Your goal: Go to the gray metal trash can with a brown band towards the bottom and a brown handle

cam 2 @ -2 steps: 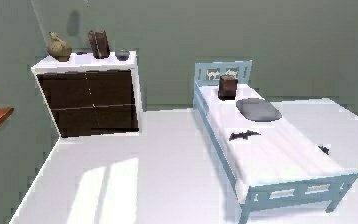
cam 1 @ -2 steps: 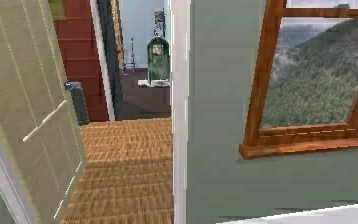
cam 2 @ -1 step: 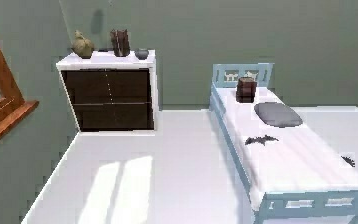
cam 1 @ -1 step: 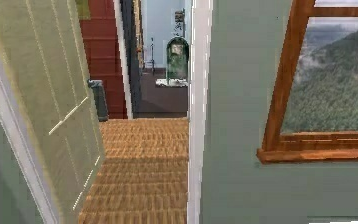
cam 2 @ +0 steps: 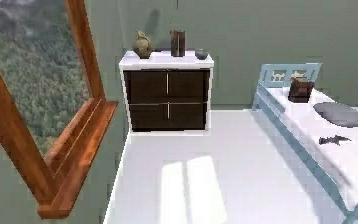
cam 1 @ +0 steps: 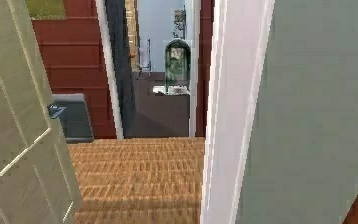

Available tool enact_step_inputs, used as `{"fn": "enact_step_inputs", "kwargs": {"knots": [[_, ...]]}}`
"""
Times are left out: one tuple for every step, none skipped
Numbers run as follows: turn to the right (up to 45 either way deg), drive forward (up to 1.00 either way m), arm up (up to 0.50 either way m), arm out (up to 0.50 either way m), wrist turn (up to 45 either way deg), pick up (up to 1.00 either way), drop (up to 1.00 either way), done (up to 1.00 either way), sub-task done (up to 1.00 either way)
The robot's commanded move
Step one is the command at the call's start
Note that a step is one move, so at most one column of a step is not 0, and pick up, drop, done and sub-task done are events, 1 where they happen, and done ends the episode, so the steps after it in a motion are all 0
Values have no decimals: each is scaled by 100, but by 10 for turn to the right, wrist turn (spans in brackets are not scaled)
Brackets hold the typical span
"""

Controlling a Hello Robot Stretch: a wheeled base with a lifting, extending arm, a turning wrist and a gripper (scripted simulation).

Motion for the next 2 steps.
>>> {"fn": "enact_step_inputs", "kwargs": {"knots": [[-450, 0, 0, 0, 0, 0, 0, 0, 0], [-180, 0, 0, 0, 0, 0, 0, 0, 0]]}}
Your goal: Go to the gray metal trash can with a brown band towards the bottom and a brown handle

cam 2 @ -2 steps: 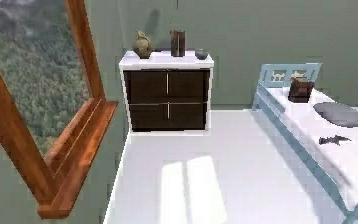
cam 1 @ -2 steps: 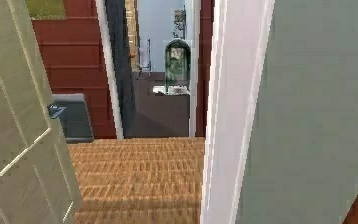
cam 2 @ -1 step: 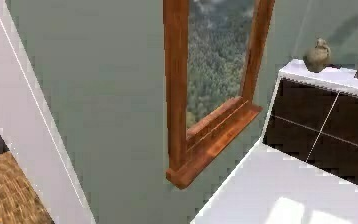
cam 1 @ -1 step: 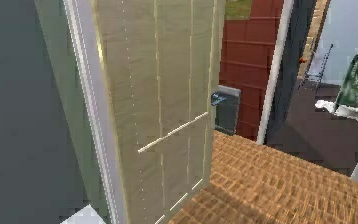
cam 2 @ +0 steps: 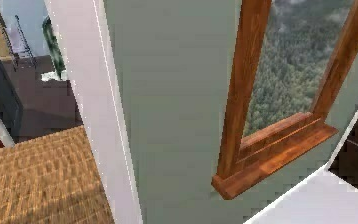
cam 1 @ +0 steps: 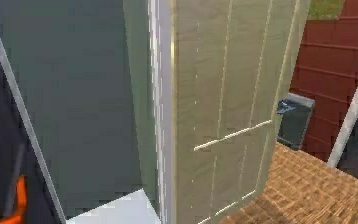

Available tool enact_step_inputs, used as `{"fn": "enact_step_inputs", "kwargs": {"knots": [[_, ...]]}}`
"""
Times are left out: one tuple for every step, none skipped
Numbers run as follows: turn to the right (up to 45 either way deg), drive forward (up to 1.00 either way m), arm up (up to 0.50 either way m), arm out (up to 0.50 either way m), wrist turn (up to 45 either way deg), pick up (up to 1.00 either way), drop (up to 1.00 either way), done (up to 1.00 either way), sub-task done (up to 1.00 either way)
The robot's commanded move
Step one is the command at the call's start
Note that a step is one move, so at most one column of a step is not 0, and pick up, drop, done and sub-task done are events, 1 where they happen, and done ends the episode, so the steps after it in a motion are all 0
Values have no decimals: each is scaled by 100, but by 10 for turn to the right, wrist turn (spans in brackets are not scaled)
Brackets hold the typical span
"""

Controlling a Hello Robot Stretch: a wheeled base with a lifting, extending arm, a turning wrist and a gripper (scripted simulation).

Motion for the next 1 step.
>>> {"fn": "enact_step_inputs", "kwargs": {"knots": [[0, 35, 0, 0, 0, 0, 0, 0, 0]]}}
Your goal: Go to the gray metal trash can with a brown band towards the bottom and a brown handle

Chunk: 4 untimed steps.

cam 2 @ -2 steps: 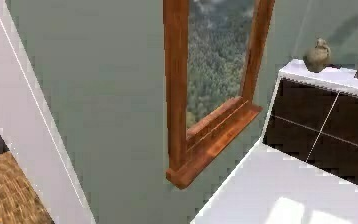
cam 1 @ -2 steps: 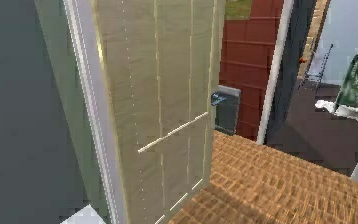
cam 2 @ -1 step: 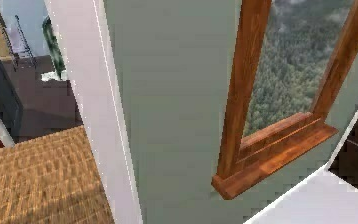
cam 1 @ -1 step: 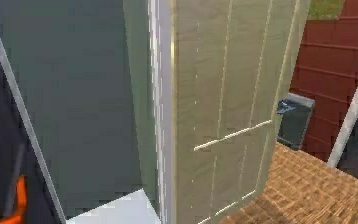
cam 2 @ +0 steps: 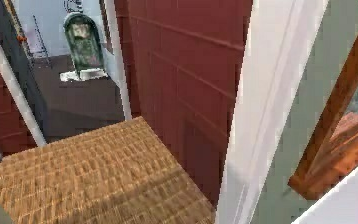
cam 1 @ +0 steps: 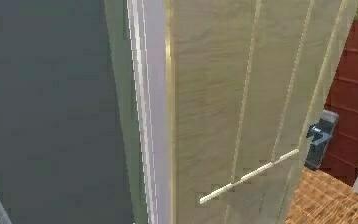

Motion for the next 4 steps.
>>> {"fn": "enact_step_inputs", "kwargs": {"knots": [[450, 0, 0, 0, 0, 0, 0, 0, 0], [120, 0, 0, 0, 0, 0, 0, 0, 0], [0, 100, 0, 0, 0, 0, 0, 0, 0], [30, 0, 0, 0, 0, 0, 0, 0, 0]]}}
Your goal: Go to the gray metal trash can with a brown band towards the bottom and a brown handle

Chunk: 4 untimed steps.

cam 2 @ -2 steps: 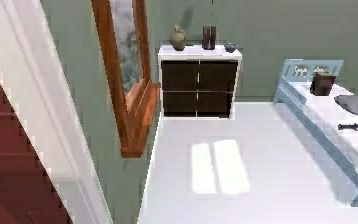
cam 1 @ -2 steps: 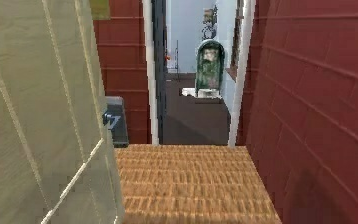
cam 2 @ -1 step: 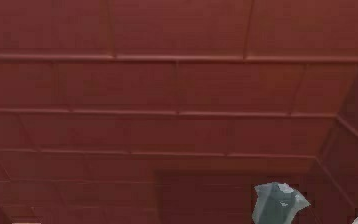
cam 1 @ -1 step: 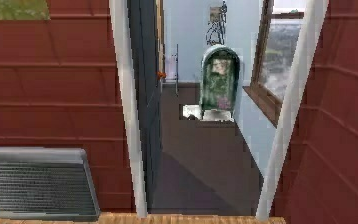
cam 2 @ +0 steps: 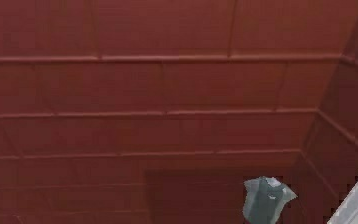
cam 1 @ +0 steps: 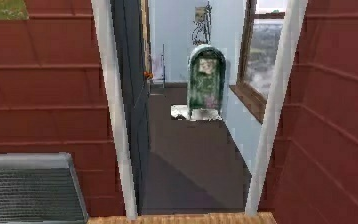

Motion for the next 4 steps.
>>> {"fn": "enact_step_inputs", "kwargs": {"knots": [[0, 35, 0, 0, 0, 0, 0, 0, 0], [0, 15, 0, 0, 0, 0, 0, 0, 0], [-450, 0, 0, 0, 0, 0, 0, 0, 0], [-420, 0, 0, 0, 0, 0, 0, 0, 0]]}}
